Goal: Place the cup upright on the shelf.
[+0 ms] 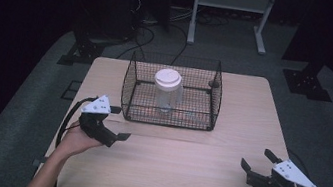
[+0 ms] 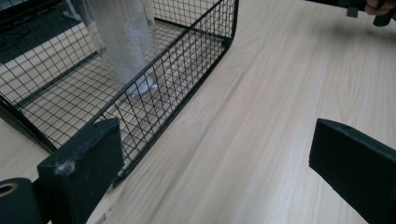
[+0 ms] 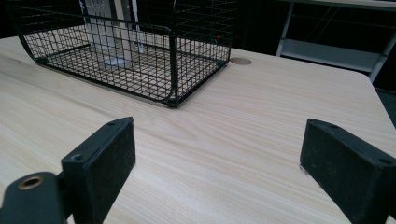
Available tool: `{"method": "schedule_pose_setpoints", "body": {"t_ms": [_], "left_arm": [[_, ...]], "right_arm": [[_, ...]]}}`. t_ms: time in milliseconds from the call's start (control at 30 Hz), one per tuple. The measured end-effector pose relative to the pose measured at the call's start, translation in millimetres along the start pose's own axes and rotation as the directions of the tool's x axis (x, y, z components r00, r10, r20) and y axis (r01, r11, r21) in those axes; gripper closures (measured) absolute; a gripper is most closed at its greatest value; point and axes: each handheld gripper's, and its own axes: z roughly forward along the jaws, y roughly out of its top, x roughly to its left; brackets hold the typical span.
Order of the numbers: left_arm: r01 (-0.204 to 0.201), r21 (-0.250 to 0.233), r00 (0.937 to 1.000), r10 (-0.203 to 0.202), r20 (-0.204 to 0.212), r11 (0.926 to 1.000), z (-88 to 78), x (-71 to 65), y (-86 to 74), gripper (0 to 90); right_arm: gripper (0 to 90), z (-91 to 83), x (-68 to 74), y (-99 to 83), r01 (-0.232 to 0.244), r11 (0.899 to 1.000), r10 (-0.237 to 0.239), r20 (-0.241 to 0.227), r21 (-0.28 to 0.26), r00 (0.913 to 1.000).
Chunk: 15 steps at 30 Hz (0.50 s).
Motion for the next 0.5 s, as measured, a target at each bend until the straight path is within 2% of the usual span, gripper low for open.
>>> {"method": "schedule_pose_setpoints", "body": {"t_ms": [133, 500], "left_arm": [[0.008, -0.007, 1.0, -0.008, -0.001, 0.9999, -2.0, -2.6, -4.5, 2.4], [0.039, -0.017, 0.9992, -0.039, -0.01, 0.9991, -11.5, -11.3, -29.6, 2.3]], "right_arm": [[9.6, 0.3, 0.7, -0.4, 0.003, 1.0, -0.003, 0.0, 0.002, 1.0], [9.6, -0.3, 0.3, -2.1, -0.005, 1.0, 0.005, 0.005, 0.007, 1.0]]}}
